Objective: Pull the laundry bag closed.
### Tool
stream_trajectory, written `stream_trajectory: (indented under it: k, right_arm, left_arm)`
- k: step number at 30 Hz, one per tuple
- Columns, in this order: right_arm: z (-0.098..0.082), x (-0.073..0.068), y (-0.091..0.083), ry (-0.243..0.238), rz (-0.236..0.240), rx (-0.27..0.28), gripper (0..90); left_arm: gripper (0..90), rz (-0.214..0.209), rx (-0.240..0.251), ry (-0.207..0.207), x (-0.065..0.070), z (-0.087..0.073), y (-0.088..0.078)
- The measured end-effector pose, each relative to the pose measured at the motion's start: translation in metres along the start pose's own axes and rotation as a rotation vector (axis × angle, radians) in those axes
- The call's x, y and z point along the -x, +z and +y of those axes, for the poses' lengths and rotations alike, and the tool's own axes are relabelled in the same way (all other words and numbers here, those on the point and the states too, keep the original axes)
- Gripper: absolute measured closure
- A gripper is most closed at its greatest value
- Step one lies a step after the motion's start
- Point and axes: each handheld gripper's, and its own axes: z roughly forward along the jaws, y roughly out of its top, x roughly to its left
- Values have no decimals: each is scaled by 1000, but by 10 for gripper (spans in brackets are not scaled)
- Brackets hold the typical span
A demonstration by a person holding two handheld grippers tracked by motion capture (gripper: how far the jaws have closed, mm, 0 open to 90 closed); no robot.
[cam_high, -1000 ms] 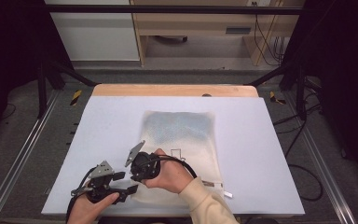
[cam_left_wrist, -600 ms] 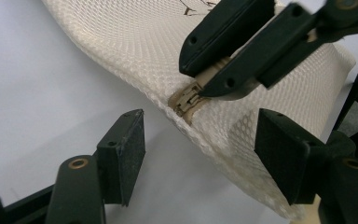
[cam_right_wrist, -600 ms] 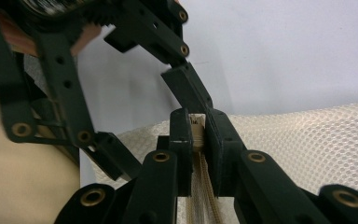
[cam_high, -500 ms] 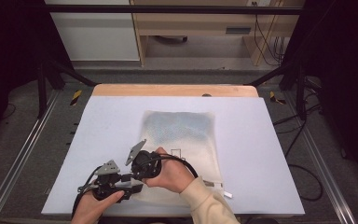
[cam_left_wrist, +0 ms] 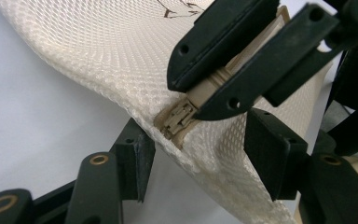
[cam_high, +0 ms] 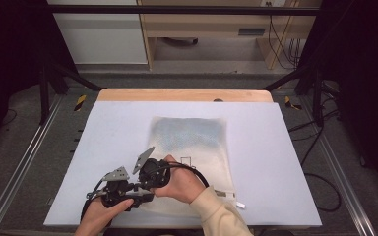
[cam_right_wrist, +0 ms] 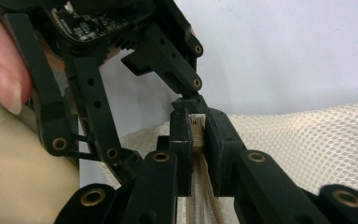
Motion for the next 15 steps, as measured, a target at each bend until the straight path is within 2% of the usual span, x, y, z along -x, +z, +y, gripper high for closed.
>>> stream_trajectory:
  k: [15]
  right_arm:
    - [0, 0, -1, -2, 0, 3, 819]
  left_arm:
    - [579, -27, -20, -5, -3, 0, 4]
